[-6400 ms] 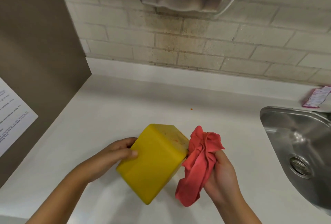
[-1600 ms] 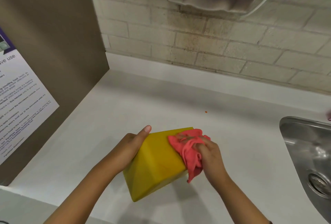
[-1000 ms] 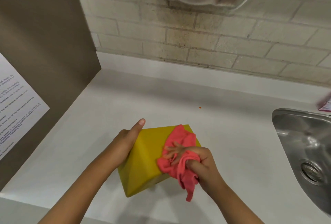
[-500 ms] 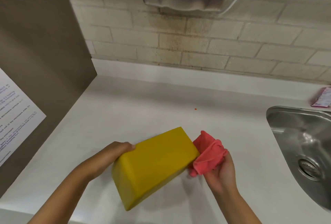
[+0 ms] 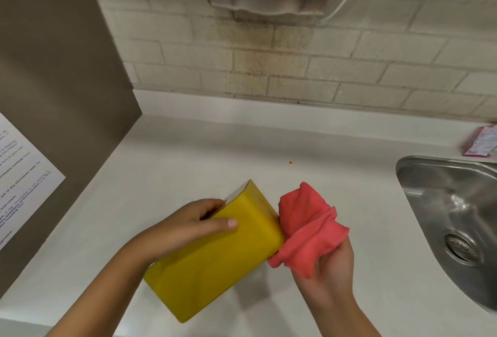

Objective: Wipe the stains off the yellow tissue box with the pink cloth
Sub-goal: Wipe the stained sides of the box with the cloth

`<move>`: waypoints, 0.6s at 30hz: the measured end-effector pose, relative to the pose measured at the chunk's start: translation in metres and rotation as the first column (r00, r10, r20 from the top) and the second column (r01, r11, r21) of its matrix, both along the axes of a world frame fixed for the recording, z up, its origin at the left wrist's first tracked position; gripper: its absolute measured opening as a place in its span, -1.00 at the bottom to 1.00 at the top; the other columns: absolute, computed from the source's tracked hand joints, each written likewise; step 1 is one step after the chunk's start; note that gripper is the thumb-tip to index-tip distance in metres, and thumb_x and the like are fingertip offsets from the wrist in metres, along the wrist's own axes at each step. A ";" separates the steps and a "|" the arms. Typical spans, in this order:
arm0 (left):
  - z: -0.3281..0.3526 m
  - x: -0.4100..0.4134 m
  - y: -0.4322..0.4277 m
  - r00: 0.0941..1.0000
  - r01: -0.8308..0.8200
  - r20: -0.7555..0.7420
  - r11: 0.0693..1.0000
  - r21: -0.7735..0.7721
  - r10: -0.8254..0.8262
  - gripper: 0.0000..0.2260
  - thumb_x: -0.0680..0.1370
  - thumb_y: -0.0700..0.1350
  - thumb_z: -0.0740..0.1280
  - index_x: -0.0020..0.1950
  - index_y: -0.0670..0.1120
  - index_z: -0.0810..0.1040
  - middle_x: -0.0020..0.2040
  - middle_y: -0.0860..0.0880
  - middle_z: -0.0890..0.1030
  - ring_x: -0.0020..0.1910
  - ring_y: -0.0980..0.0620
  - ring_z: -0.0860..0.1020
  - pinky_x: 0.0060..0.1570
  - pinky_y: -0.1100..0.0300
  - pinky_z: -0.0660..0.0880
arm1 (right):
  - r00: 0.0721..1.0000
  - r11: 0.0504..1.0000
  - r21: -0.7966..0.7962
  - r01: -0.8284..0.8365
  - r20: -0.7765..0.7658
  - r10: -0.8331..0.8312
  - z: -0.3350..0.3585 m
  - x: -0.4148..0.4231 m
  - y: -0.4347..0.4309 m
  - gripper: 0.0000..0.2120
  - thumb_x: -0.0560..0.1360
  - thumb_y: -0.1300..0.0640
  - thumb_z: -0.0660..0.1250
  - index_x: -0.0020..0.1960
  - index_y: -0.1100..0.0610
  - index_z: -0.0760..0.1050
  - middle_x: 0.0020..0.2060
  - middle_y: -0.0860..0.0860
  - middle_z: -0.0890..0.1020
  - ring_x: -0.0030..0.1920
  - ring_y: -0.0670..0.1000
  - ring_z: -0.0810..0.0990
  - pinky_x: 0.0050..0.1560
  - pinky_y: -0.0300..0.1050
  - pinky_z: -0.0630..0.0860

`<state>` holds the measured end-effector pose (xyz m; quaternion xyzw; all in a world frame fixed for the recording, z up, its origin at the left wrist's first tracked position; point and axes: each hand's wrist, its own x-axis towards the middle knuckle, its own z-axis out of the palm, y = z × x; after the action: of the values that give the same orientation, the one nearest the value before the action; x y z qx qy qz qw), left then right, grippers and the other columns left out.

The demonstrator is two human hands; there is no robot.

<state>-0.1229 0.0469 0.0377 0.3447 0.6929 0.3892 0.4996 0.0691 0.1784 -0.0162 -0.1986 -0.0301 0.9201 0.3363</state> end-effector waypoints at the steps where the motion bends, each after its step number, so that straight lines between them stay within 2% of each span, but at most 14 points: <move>1: 0.004 0.004 0.003 0.997 -0.046 -0.054 0.999 0.014 0.047 -0.47 0.19 0.34 0.32 0.05 0.10 0.59 0.04 0.04 0.68 0.01 0.06 0.64 0.09 0.04 0.56 | 1.000 1.000 0.019 -0.021 -0.019 0.022 0.003 0.001 -0.003 -0.58 0.12 0.18 0.60 -0.10 0.16 0.51 -0.20 0.12 0.44 -0.03 0.01 0.44 0.43 -0.19 0.07; 2: 0.007 0.007 0.006 0.988 -0.117 -0.102 0.993 0.024 0.118 -0.43 0.16 0.40 0.25 0.00 0.10 0.60 0.00 0.04 0.67 -0.02 0.07 0.63 0.02 0.08 0.55 | 0.999 0.998 0.059 -0.034 0.001 0.034 0.010 0.001 -0.007 -0.70 0.20 0.14 0.52 -0.11 0.19 0.57 -0.18 0.16 0.54 0.00 0.04 0.55 0.41 -0.13 0.24; 3: 0.009 0.011 0.008 0.972 -0.189 -0.136 0.982 0.031 0.191 -0.40 0.14 0.45 0.18 -0.04 0.09 0.58 -0.03 0.06 0.65 -0.04 0.10 0.60 -0.04 0.13 0.52 | 0.999 0.995 0.097 -0.033 0.016 0.031 0.014 0.001 -0.011 -0.73 0.23 0.10 0.46 -0.13 0.23 0.66 -0.17 0.20 0.66 -0.03 0.07 0.66 0.22 -0.05 0.51; 4: 0.009 0.014 0.010 0.956 -0.241 -0.159 0.969 0.047 0.246 -0.37 0.13 0.48 0.13 -0.07 0.07 0.57 -0.06 0.06 0.62 -0.06 0.11 0.58 -0.09 0.17 0.47 | 0.997 0.993 0.116 -0.031 0.079 0.022 0.021 0.000 -0.016 -0.74 0.25 0.08 0.43 -0.19 0.27 0.70 -0.21 0.21 0.71 -0.12 0.09 0.71 -0.07 0.00 0.65; 5: 0.008 0.017 0.012 0.943 -0.274 -0.175 0.959 0.072 0.282 -0.34 0.14 0.49 0.10 -0.10 0.03 0.56 -0.09 0.03 0.61 -0.08 0.10 0.57 -0.11 0.18 0.44 | 0.993 0.993 0.113 -0.025 0.115 0.012 0.023 0.000 -0.018 -0.74 0.34 0.08 0.39 -0.25 0.28 0.70 -0.25 0.21 0.72 -0.21 0.09 0.73 -0.28 0.00 0.67; 7: 0.001 0.023 0.013 0.916 -0.322 -0.208 0.938 0.127 0.342 -0.32 0.13 0.49 0.11 -0.12 -0.03 0.53 -0.11 -0.01 0.59 -0.07 0.05 0.55 -0.13 0.18 0.41 | 0.981 0.994 0.112 -0.009 0.194 -0.013 0.016 0.002 -0.022 -0.51 0.56 0.08 0.14 -0.36 0.21 0.70 -0.35 0.18 0.72 -0.34 0.08 0.72 -0.47 -0.06 0.62; 8: -0.004 0.025 0.012 0.901 -0.347 -0.220 0.925 0.152 0.374 -0.35 0.11 0.48 0.13 -0.13 -0.01 0.51 -0.10 -0.01 0.58 -0.02 0.01 0.53 -0.12 0.16 0.40 | 0.982 0.991 0.123 -0.046 0.189 0.023 0.014 0.003 -0.022 -0.49 0.59 0.13 0.10 -0.38 0.14 0.70 -0.36 0.14 0.72 -0.37 0.07 0.71 -0.49 -0.06 0.62; 9: -0.008 0.025 0.011 0.893 -0.356 -0.230 0.919 0.170 0.388 -0.38 0.10 0.48 0.15 -0.15 0.01 0.49 -0.09 -0.01 0.57 0.03 -0.01 0.51 -0.12 0.16 0.38 | 0.977 0.989 0.135 -0.056 0.212 0.026 0.015 0.006 -0.019 -0.59 0.56 0.18 0.19 -0.34 0.08 0.71 -0.32 0.12 0.73 -0.36 0.07 0.72 -0.44 0.00 0.64; 10: -0.012 0.024 0.010 0.898 -0.339 -0.229 0.923 0.184 0.375 -0.38 0.08 0.49 0.19 -0.15 0.03 0.47 -0.07 0.00 0.56 0.06 -0.01 0.49 -0.12 0.17 0.37 | 0.977 0.980 0.179 -0.082 0.211 0.043 0.019 0.006 -0.018 -0.81 0.45 0.18 0.36 -0.27 0.07 0.72 -0.23 0.15 0.73 -0.28 0.10 0.73 -0.31 0.11 0.67; 11: -0.015 0.022 0.007 0.915 -0.302 -0.216 0.934 0.191 0.340 -0.35 0.05 0.52 0.22 -0.15 0.05 0.46 -0.07 0.02 0.55 0.04 0.02 0.48 -0.12 0.18 0.36 | 0.988 0.969 0.237 -0.073 0.150 0.038 0.023 0.007 -0.015 -0.87 0.29 0.14 0.50 -0.16 0.12 0.72 -0.13 0.20 0.72 -0.15 0.16 0.72 -0.13 0.22 0.64; 12: -0.017 0.021 0.006 0.934 -0.266 -0.187 0.943 0.202 0.304 -0.29 0.00 0.57 0.24 -0.14 0.05 0.44 -0.09 0.04 0.54 -0.01 0.05 0.48 -0.13 0.19 0.36 | 0.997 0.970 0.238 -0.039 0.080 0.021 0.032 0.010 -0.010 -0.66 0.18 0.10 0.56 -0.07 0.18 0.70 -0.05 0.23 0.70 -0.04 0.20 0.69 0.01 0.28 0.55; 13: -0.018 0.018 0.004 0.949 -0.245 -0.147 0.947 0.208 0.278 -0.25 -0.03 0.59 0.24 -0.13 0.03 0.43 -0.11 0.06 0.52 -0.07 0.07 0.48 -0.14 0.20 0.35 | 1.000 0.960 0.281 -0.014 0.031 0.006 0.038 0.011 -0.003 -0.58 0.15 0.07 0.55 -0.03 0.20 0.68 -0.03 0.22 0.70 0.01 0.20 0.67 0.07 0.29 0.50; 16: -0.022 0.007 0.000 0.982 -0.184 -0.004 0.957 0.223 0.190 -0.21 -0.03 0.52 0.36 -0.07 -0.03 0.45 -0.09 0.06 0.55 -0.12 0.15 0.54 -0.17 0.32 0.44 | 0.987 0.840 0.542 0.035 0.116 -0.116 0.057 0.017 0.018 -0.63 0.18 0.04 0.48 -0.13 0.27 0.61 -0.19 0.30 0.64 -0.06 0.26 0.64 0.08 0.32 0.51; 18: -0.026 -0.002 -0.002 0.986 -0.152 0.097 0.964 0.219 0.134 -0.25 -0.02 0.43 0.46 0.00 0.00 0.49 -0.04 0.03 0.61 -0.10 0.16 0.60 -0.18 0.38 0.50 | 0.944 0.702 0.712 0.014 0.223 -0.245 0.058 0.013 0.030 -0.76 0.37 0.22 0.19 -0.36 0.40 0.40 -0.49 0.31 0.51 -0.31 0.23 0.53 0.10 0.24 0.48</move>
<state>-0.1248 0.0444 0.0114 0.3320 0.6462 0.5142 0.4558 0.0823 0.2089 0.0416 -0.1952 -0.4136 0.7715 0.4424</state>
